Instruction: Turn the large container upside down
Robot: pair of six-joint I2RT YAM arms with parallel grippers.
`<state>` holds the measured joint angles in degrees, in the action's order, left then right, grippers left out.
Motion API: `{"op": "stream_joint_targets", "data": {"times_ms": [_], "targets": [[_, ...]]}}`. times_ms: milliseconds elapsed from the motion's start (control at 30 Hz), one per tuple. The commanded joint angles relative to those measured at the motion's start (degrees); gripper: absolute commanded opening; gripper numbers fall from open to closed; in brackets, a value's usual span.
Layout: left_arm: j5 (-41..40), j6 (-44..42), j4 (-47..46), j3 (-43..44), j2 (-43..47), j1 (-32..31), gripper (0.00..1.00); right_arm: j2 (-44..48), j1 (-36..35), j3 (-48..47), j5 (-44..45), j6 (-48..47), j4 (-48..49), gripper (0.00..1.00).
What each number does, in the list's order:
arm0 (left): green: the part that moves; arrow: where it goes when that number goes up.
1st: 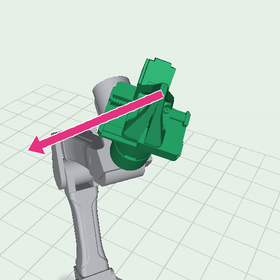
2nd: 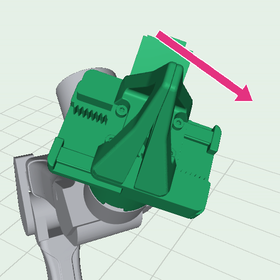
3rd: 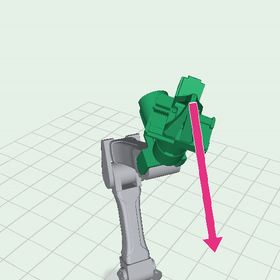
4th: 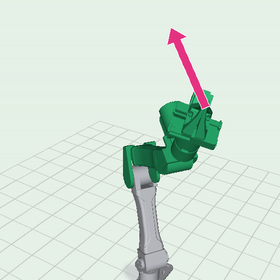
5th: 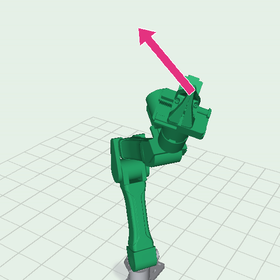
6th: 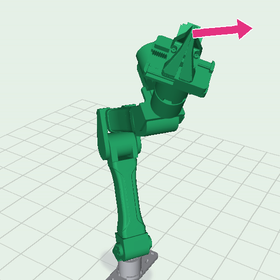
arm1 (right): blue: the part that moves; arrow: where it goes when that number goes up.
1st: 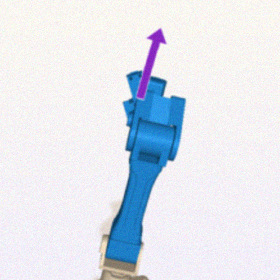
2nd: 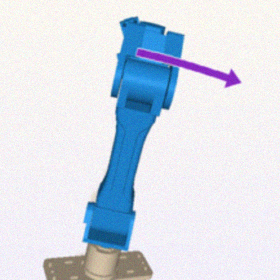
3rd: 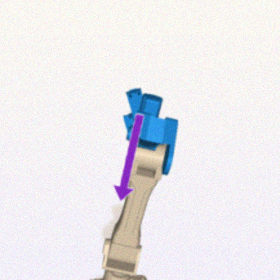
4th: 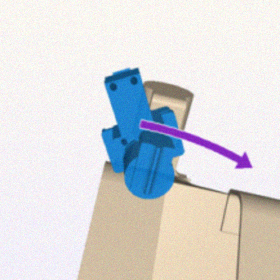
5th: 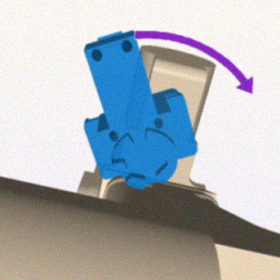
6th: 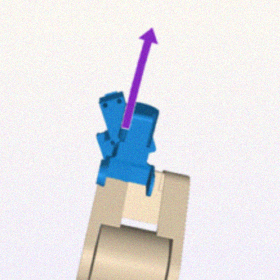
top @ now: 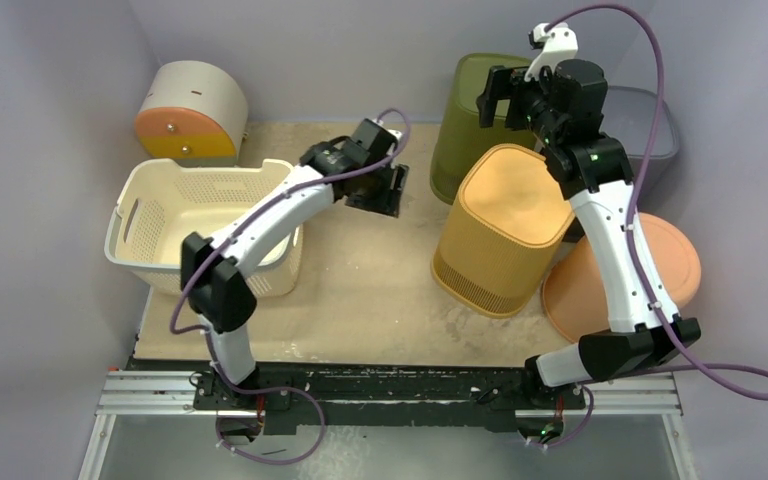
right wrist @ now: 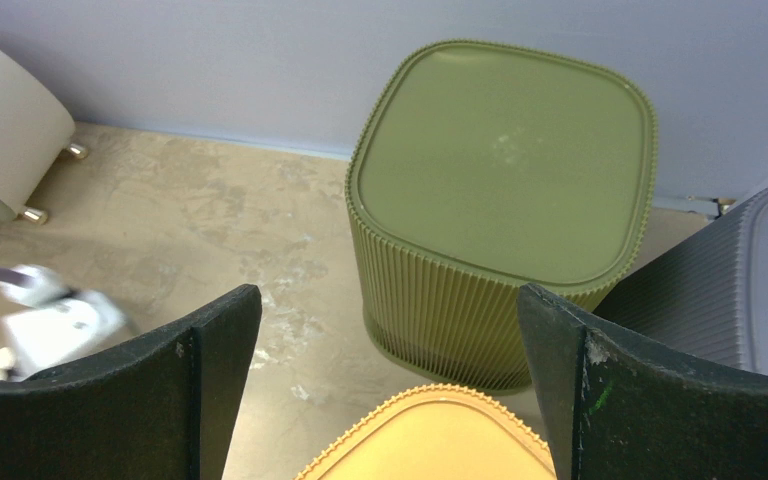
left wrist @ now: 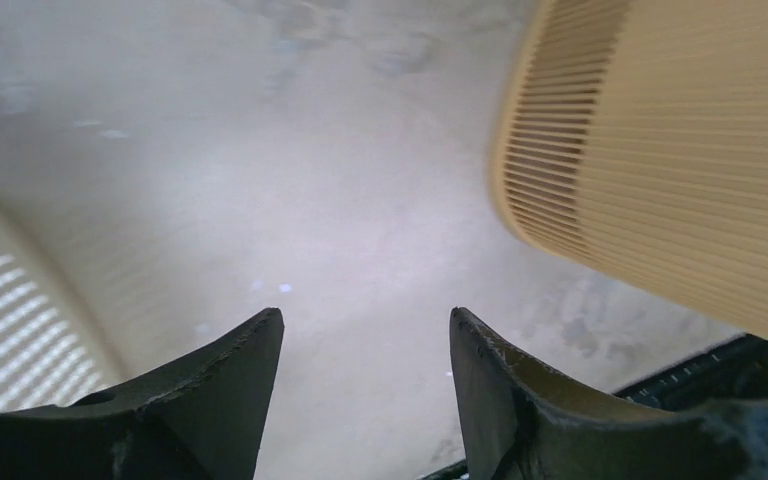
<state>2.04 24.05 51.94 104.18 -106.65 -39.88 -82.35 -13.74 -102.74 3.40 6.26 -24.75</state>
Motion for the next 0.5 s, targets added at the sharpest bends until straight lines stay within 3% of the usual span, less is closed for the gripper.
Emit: {"op": "stream_joint_targets", "data": {"times_ms": [0, 200, 467], "targets": [[-17.62, -5.33, 8.69, 0.75, 11.07, 4.33, 0.61, 1.81, 0.22, 1.47, -3.30, 2.42, 4.44, 1.00], [-30.01, -12.96, 8.64, -6.58, 18.97, 5.97, 0.69, 0.99, 0.20, 1.75, -3.48, 2.53, 5.82, 1.00], [-28.98, -15.44, 2.69, -17.05, 23.31, 12.09, 0.72, 0.36, 0.20, 0.78, -4.78, 3.00, 5.36, 1.00]]}}
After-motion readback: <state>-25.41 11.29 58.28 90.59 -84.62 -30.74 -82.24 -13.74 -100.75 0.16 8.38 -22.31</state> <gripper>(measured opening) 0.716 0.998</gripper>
